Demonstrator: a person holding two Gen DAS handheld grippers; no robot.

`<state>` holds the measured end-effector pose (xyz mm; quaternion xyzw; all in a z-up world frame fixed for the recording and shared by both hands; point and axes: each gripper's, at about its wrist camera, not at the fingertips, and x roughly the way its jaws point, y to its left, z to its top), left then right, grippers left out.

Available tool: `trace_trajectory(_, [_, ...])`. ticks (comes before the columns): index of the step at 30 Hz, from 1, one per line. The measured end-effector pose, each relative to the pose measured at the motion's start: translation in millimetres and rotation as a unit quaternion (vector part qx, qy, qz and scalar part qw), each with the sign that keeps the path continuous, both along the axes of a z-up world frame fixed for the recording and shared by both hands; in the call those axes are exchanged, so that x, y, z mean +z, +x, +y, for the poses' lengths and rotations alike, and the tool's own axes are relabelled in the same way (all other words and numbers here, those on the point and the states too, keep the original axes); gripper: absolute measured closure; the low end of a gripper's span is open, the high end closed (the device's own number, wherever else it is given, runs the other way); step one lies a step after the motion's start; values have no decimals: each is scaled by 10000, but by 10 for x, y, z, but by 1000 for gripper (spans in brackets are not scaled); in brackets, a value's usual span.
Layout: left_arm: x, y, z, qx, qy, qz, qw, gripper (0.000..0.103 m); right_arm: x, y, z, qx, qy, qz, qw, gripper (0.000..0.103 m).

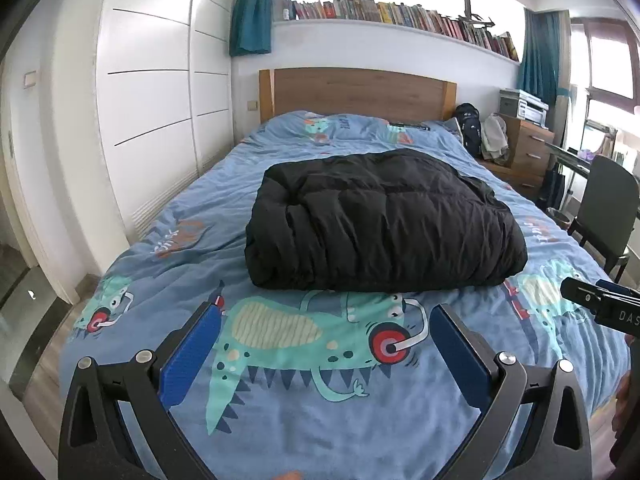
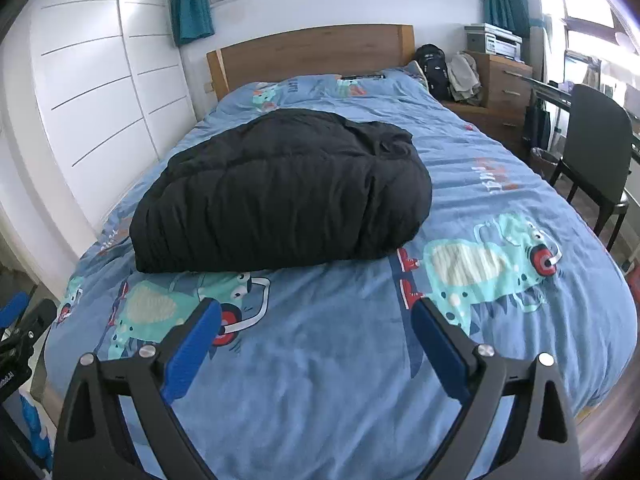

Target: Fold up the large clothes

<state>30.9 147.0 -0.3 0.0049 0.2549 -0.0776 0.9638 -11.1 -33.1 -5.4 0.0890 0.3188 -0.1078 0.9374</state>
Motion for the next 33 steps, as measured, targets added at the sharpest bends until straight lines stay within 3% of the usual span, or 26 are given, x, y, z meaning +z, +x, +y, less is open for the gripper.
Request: trace_trajectory(33, [-269,11,-163,-14,224,270,9994,1,-265,-156,-357,-517,-42,88,9986,7])
